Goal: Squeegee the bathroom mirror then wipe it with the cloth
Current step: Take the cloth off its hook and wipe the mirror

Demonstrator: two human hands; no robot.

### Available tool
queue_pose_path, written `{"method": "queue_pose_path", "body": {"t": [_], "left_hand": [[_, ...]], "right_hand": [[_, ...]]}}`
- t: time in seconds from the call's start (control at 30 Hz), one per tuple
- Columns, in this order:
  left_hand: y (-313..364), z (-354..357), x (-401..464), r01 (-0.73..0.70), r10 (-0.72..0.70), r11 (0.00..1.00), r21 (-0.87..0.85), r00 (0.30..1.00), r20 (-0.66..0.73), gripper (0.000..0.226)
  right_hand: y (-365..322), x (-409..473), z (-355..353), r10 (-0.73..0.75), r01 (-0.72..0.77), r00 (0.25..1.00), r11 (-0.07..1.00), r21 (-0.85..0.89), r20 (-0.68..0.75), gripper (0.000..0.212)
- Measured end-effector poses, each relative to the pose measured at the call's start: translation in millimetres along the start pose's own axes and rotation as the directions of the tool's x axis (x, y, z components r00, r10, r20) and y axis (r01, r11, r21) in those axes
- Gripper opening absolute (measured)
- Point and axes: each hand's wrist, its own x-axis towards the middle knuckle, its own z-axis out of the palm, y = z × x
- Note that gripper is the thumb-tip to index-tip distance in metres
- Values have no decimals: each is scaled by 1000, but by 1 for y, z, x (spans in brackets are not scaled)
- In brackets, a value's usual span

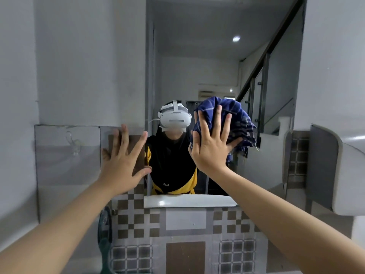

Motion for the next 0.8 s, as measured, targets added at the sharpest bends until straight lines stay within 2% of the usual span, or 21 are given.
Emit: {"method": "queue_pose_path", "body": {"t": [0.2, 0.33, 0.57, 0.8], "left_hand": [[-22, 24, -20, -80, 79, 994, 75, 997, 15, 100], [-24, 34, -22, -84, 85, 995, 50, 996, -16, 102], [-34, 48, -21, -119, 119, 993, 4, 988, -94, 101], [-39, 55, -19, -134, 136, 991, 25, 983, -126, 91]], "right_hand": [[-44, -1, 12, -96, 96, 993, 995, -7, 68, 48], [-70, -4, 19, -170, 171, 978, 985, 0, 123, 50], [-83, -8, 25, -387, 404, 903, 913, -62, 188, 52], [-51, -3, 22, -632, 651, 759, 739, -175, 156, 50]]}}
